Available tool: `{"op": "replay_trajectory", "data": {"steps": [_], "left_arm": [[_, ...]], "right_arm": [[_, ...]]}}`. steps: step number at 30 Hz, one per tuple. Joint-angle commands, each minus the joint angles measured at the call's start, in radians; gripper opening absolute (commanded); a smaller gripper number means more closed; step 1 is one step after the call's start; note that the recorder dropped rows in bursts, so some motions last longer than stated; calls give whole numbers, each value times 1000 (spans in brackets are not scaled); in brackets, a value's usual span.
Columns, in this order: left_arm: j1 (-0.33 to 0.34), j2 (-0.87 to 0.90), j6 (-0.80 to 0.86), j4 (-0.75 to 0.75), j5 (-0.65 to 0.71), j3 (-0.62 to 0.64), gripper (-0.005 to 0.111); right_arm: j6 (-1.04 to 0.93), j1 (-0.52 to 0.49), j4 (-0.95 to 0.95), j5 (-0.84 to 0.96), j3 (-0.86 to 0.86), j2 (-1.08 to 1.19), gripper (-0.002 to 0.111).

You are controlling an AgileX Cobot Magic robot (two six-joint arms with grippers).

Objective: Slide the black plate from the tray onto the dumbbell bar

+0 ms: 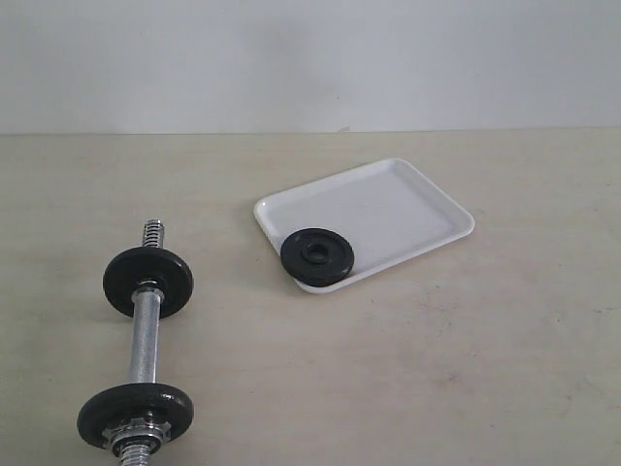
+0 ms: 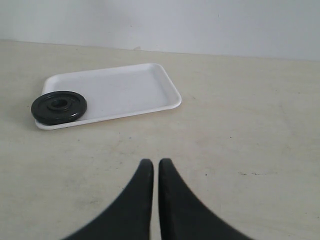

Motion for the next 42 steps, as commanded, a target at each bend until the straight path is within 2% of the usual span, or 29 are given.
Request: {"op": "replay_trajectory", "data": {"steps": [1,4,8,11,13,15,17,26,32,33,38,42], "left_arm": [[3,-3,-114,9,28,-1,4],[3,-3,-118,106,124,-1,4],[3,-3,-133,106,180,-1,4],[3,-3,-166,106,281,-1,4],[3,-3,-207,98,382,-1,4],[3,-3,-233,93,366,-1,4],[3,-3,-233,93,343,-1,4],[3,-3,-233,95,330,-1,4],[3,-3,-233,95,330,-1,4],[3,-3,-233,95,330,-1,4],[3,-3,-233,95,330,-1,4],[3,-3,-233,95,327,-1,4]], "right_arm": [[-3,-2,-8,-3,-1,-5,0],[-3,-2,-8,-3,-1,-5,0],[-3,-2,-8,-5,-1,-5,0],[-14,-2,-43,-8,-1,-5,0],[-37,-2,-189,-18,-1,-5,0],[-37,-2,-437,-43,-1,-5,0],[-37,-2,-607,-57,-1,-5,0],[-37,-2,-965,-130,-1,-5,0],[-5,-2,-1009,-128,-5,-5,0],[37,-2,-1000,-129,-18,-5,0],[558,-2,-861,-133,-68,-5,0],[607,-2,-820,-184,-72,-5,0]]}}
